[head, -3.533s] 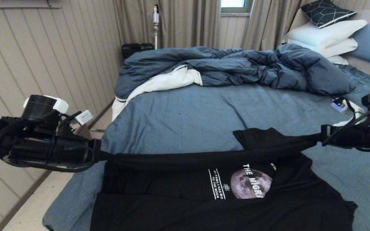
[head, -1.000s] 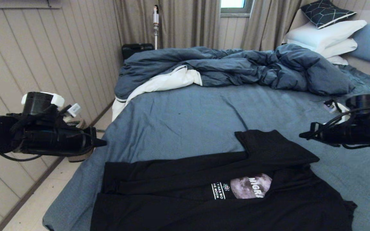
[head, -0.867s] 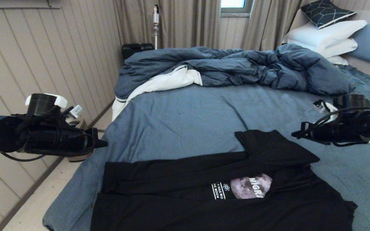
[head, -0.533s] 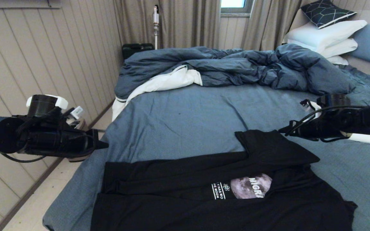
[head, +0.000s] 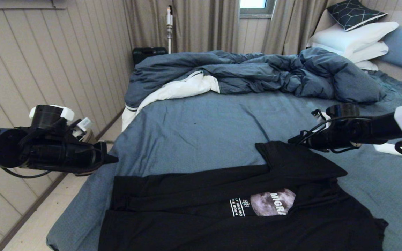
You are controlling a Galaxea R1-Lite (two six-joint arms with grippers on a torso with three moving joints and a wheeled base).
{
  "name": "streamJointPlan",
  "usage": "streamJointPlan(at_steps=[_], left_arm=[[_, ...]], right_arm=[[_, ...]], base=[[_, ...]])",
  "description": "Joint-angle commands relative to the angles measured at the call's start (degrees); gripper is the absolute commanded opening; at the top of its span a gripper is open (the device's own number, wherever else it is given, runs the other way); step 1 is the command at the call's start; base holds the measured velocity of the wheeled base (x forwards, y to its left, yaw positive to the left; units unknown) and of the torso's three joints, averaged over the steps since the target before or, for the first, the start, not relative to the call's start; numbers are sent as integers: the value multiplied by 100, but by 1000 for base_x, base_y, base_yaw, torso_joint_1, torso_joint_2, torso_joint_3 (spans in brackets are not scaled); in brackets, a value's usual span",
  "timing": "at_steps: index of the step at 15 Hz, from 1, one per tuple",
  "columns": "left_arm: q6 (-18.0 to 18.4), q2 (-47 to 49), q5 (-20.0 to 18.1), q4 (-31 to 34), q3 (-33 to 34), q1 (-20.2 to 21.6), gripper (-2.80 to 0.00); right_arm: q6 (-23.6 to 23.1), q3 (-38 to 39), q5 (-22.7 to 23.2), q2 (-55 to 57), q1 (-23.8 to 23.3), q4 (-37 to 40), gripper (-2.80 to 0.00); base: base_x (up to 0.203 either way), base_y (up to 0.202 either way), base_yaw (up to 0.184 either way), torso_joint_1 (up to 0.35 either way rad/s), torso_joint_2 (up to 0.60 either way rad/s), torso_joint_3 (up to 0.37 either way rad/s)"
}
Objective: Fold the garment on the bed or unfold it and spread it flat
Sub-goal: Fold the black T-shirt
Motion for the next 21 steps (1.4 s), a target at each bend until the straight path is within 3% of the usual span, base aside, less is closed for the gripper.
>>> streamJointPlan(at_steps=[1, 4, 7, 10, 17, 21], left_arm=[[-13, 26, -15, -3, 1, -4, -280], [-13, 27, -43, -3, -7, -4, -280], [-22, 60, -301, -3, 9, 4, -280], [-31, 6, -325, -3, 48, 5, -280], [-39, -153, -340, -3, 179, -4, -280], [-67, -335, -340, -3, 291, -4, -280]], right_arm=[[9, -36, 13, 97, 51, 0, -280], [18, -34, 13, 43, 28, -5, -280], [57, -24, 16, -134, -2, 0, -280], [176, 146, 23, -845, 7, 0, -280], [124, 1360, 90, -2865, 37, 47, -280], [-218, 2440, 599, -3979, -201, 245, -280]], base=[[0, 0, 0, 0, 0, 0], [0, 0, 0, 0, 0, 0], [0, 0, 0, 0, 0, 0], [0, 0, 0, 0, 0, 0], [0, 0, 0, 0, 0, 0], [0, 0, 0, 0, 0, 0]])
